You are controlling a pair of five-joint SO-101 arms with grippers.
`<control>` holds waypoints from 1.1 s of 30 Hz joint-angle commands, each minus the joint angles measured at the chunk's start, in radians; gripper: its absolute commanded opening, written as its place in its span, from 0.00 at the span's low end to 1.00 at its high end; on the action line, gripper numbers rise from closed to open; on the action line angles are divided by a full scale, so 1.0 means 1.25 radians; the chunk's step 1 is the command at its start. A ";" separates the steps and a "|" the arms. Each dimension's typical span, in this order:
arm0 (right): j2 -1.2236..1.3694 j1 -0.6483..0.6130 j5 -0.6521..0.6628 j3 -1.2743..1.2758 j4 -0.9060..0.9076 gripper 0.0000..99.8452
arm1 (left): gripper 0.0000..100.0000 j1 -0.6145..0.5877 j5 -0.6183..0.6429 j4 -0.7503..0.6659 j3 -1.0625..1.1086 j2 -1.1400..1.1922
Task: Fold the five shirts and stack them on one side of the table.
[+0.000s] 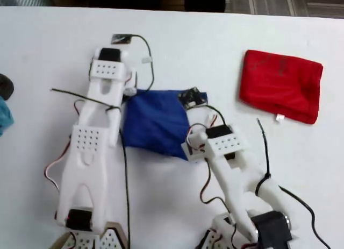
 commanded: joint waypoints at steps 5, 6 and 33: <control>0.051 0.007 0.007 -0.002 0.001 0.02 | 0.03 -0.044 0.000 0.074 -0.137 -0.006; 0.041 0.007 0.007 -0.002 0.006 0.02 | 0.03 -0.039 0.000 0.074 -0.158 -0.006; -0.079 0.007 0.009 0.012 -0.034 0.02 | 0.03 0.061 0.026 0.043 -0.048 0.002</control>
